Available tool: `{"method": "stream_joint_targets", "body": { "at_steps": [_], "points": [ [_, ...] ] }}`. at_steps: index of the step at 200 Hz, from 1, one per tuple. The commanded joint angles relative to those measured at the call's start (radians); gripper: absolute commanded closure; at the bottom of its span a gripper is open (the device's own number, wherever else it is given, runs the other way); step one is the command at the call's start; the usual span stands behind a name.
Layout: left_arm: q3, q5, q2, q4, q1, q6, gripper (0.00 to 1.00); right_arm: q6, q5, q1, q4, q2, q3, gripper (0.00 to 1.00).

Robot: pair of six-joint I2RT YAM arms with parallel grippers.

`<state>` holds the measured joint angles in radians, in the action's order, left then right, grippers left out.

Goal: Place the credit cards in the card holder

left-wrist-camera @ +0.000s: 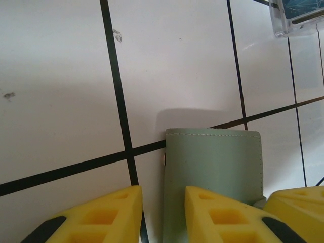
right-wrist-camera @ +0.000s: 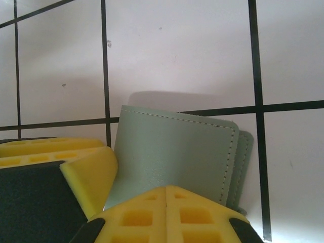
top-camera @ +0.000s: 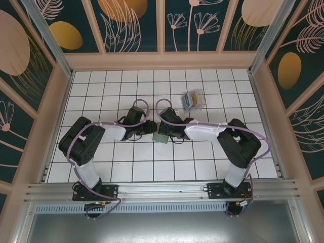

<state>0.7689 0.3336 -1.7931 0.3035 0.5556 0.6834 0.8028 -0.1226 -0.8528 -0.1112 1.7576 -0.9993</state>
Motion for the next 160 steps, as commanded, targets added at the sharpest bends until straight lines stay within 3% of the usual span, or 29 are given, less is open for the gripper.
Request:
{"method": "stream_joint_targets", "body": {
  "at_steps": [1,160],
  "points": [
    [-0.027,0.051,-0.031,-0.049,0.018,0.018,0.7,0.022,0.02,-0.008,0.053,0.023,0.021,1.0],
    [-0.008,0.053,-0.05,-0.055,0.017,0.025,0.72,0.022,-0.015,-0.048,0.122,0.078,0.079,1.0]
  ]
}}
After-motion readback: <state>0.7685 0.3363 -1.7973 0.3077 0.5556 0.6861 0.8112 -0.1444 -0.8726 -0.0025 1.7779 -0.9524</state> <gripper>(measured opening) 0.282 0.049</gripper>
